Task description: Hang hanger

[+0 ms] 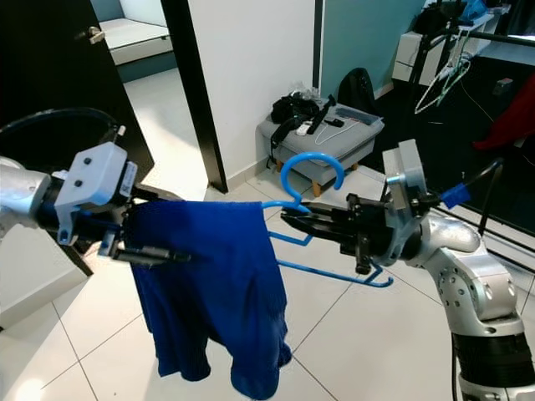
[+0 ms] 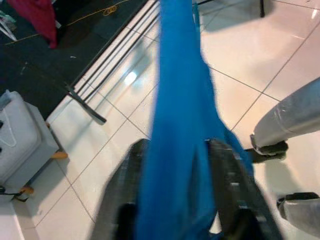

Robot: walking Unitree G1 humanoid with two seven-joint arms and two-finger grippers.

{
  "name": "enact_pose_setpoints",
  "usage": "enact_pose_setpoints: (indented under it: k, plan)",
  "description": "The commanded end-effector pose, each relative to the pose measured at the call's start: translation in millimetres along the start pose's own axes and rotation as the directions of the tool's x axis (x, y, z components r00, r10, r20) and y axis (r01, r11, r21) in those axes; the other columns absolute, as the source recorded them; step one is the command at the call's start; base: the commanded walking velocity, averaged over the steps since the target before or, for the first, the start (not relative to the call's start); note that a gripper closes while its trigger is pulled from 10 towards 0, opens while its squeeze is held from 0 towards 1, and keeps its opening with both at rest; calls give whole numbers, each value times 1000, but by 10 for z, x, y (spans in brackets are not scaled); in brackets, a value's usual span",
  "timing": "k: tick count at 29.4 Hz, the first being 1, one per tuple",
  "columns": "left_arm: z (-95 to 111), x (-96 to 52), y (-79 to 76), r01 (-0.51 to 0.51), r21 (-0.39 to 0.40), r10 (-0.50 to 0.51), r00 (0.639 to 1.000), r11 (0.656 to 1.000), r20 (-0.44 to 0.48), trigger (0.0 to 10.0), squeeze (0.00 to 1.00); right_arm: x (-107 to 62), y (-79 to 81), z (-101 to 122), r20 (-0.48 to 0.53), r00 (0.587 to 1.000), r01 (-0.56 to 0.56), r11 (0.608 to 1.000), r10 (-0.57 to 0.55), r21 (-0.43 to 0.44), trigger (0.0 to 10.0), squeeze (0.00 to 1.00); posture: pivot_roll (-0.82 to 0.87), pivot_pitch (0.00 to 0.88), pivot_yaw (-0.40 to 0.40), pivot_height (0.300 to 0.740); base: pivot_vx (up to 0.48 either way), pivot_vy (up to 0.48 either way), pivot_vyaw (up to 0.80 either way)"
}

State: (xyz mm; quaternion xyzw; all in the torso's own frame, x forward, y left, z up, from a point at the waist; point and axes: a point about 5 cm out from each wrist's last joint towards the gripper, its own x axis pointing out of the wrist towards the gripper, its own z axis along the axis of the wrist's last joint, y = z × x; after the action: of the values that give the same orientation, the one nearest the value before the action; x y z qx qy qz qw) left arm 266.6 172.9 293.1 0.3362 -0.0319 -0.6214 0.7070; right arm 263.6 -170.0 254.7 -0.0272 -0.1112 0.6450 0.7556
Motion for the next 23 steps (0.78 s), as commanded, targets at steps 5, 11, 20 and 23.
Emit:
enact_pose_setpoints:
  k: [5,11,20,23]
  plan:
    - [-26,-24,-17,32,-13,-33,999,999,-41,0,0,48,29,73,24,999,-37,999,37,-21,10000,0,-28,0,59,731,0,0,0]
    - [-36,-34,-30,55,-12,-55,997,998,-52,0,0,63,29,64,21,999,-39,999,39,-17,10000,0,-26,0,57,731,0,0,0]
    - [-44,-18,-40,65,-9,-66,997,998,-50,0,0,61,-11,-3,-7,1000,-9,998,9,64,10000,1000,-28,0,56,731,0,0,0]
    - [-45,-24,-27,57,-9,-57,997,998,-50,0,0,9,-22,-10,-9,1000,17,998,-16,68,10000,1000,-30,0,52,731,0,0,0]
